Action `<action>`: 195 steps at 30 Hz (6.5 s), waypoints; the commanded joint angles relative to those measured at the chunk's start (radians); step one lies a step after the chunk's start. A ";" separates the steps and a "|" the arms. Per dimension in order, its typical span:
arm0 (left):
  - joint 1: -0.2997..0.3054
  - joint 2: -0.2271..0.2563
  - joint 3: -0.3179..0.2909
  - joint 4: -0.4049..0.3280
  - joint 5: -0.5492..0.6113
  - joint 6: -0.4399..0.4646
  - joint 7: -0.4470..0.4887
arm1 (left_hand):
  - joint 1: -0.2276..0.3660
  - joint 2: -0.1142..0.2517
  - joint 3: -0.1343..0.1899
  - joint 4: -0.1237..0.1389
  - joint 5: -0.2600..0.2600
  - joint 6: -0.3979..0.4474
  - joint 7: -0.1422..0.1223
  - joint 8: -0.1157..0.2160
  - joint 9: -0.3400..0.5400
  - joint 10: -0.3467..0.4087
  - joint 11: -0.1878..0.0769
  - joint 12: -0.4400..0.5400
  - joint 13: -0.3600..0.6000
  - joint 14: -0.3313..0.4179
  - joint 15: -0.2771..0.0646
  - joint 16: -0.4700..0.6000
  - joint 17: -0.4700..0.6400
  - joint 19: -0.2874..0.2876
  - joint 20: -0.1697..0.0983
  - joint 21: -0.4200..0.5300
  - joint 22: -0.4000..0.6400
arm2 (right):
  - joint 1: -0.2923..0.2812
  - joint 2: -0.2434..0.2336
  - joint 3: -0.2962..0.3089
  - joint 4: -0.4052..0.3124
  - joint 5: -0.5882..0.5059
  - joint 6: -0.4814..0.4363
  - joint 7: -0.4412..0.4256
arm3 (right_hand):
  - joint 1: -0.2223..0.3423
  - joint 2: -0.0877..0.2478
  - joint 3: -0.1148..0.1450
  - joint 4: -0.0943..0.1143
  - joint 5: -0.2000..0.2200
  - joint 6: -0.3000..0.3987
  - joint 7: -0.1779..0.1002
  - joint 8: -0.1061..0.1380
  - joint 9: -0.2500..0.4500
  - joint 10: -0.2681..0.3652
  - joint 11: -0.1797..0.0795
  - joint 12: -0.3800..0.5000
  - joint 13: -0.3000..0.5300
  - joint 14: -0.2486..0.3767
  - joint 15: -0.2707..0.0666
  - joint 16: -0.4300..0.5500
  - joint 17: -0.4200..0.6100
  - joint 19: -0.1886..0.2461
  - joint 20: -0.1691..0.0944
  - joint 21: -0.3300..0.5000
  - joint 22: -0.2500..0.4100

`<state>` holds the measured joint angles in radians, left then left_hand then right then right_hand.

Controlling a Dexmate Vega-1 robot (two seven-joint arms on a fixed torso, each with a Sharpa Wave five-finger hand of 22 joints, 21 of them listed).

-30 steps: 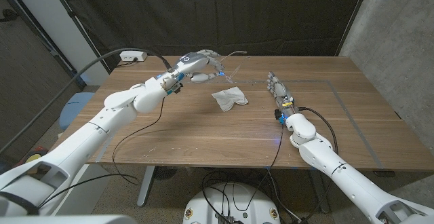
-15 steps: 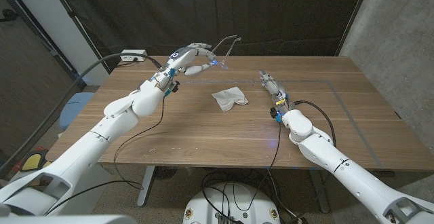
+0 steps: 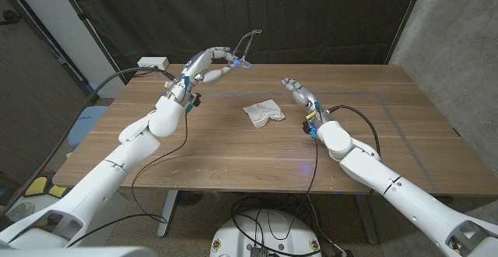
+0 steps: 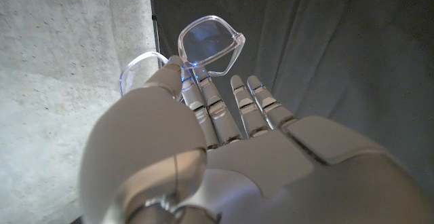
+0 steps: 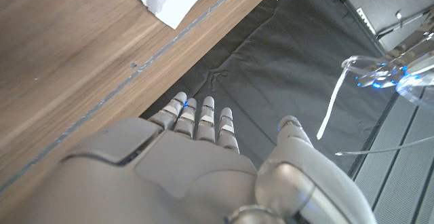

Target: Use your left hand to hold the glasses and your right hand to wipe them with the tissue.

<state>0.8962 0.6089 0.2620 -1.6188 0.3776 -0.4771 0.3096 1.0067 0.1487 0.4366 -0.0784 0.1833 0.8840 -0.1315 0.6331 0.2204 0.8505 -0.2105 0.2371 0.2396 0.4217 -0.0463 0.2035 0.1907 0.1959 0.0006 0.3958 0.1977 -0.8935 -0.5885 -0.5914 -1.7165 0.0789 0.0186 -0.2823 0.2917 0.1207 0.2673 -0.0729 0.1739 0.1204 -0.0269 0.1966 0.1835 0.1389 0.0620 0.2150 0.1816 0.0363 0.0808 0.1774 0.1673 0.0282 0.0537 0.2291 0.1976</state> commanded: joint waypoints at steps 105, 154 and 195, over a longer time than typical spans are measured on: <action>0.143 -0.292 -0.293 -0.027 -0.642 0.358 -0.234 | -0.008 -0.005 0.084 -0.013 -0.002 0.137 0.184 0.046 0.065 0.035 0.065 0.052 0.014 0.064 -0.126 -0.011 0.012 -0.008 0.036 0.033 0.011 | 0.382 0.137 -0.504 0.190 -0.870 -0.564 0.399 | 0.320 0.041 0.122 -0.081 0.024 0.336 -0.049 0.101 0.003 0.376 -0.111 0.091 0.008 0.496 -0.257 0.089 0.026 0.314 -0.118 0.141 0.023; 0.141 -0.209 -0.243 -0.194 -0.426 0.623 -0.293 | -0.018 -0.008 0.117 -0.022 0.001 0.146 0.199 0.042 0.072 0.044 0.081 0.067 0.008 0.096 -0.117 0.001 0.014 -0.012 0.038 0.047 0.011 | 0.132 0.267 -0.297 0.316 -0.865 -0.322 -0.772 | 0.688 0.036 0.131 -0.078 0.031 0.873 -0.113 0.290 0.023 0.903 -0.215 0.239 0.120 0.937 -0.318 0.436 0.352 0.407 -0.162 0.404 0.126; -0.184 -0.023 -0.042 -0.235 -0.158 0.817 -0.964 | 0.035 0.016 0.091 -0.065 0.009 0.150 0.244 0.045 0.108 0.065 0.129 0.095 0.010 0.179 -0.109 0.075 0.091 -0.023 0.022 0.063 0.015 | -0.111 0.709 0.261 0.383 -1.518 0.069 -0.835 | 0.737 0.016 0.100 -0.082 0.042 0.925 -0.101 0.311 0.018 0.949 -0.208 0.251 0.160 0.964 -0.317 0.482 0.440 0.407 -0.165 0.484 0.156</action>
<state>0.7827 0.5600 0.1772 -1.8675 0.1851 0.3378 -0.5062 1.0320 0.1637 0.5254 -0.1383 0.1852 0.8375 -0.0844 0.6696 0.3232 0.9162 -0.0907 0.3222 0.2462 0.5935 -0.0540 0.2723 0.2767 0.1745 0.0284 0.4527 0.2069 -0.9650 0.0410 -0.4156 -1.3266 -1.3169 0.0315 -1.1151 1.0151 0.1360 0.3733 -0.1516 0.2118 0.9665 -0.0589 0.4842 0.1977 1.0765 -0.1435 0.4590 0.3368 0.9885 -0.1533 0.6540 0.6004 0.4370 -0.0482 0.7058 0.3508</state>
